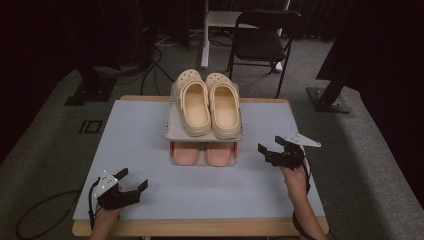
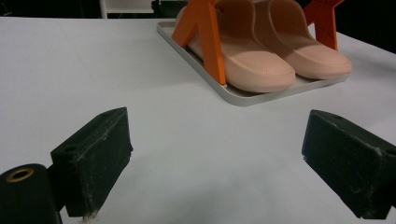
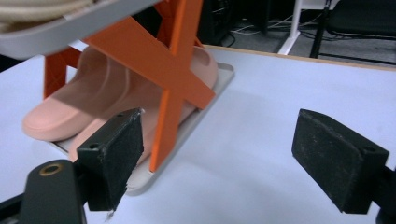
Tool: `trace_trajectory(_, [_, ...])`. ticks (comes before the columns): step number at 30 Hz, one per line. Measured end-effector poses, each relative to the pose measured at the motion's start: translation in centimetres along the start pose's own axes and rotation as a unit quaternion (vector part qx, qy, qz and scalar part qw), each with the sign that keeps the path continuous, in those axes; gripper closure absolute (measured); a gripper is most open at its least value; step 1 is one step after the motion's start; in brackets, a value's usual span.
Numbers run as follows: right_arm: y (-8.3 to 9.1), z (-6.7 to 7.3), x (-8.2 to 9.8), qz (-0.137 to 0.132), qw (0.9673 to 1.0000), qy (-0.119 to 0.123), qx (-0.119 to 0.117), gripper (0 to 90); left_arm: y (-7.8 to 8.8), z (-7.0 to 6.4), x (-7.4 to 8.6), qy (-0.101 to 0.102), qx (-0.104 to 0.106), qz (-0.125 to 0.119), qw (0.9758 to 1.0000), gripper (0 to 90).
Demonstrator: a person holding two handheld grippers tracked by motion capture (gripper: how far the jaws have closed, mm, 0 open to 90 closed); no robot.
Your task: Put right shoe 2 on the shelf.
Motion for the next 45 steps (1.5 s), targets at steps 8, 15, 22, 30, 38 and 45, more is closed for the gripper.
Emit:
trace_trajectory(8, [0.0,-1.3,2.2,0.021,0.9997,0.007,0.005,15.6,0.0,0.0,0.0,-0.001,-0.001,0.002,1.0,8.2])
trace_trajectory(15, [0.3,-2.2,4.2,0.04,0.9991,0.009,0.005,15.6,0.0,0.0,0.0,-0.001,-0.001,0.0,1.0,8.2])
trace_trajectory(22, [0.9,-2.9,5.9,0.051,0.9986,0.015,0.008,15.6,0.0,-0.1,-0.1,-0.002,-0.002,-0.001,1.0,8.2])
trace_trajectory(30, [1.8,-4.0,7.3,0.056,0.998,0.016,0.026,15.6,0.1,0.0,-0.1,-0.001,-0.004,-0.001,1.0,8.2])
trace_trajectory(38, [2.8,-5.0,8.3,0.05,0.9977,0.012,0.045,15.6,0.2,0.1,0.0,0.0,-0.005,-0.001,1.0,8.2])
trace_trajectory(45, [3.2,-5.5,8.5,0.039,0.9971,0.012,0.064,15.7,0.2,0.0,-0.1,-0.003,-0.003,0.0,1.0,8.2])
Point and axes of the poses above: each handheld gripper's, and its own axes: y roughly backward along the jaws, x roughly out of its underside, z roughly to its left, the point moved 5 cm from there along -y, roughly forward along the jaws, and after that the axes turned 12 degrees about -y, right-handed, at the moved point
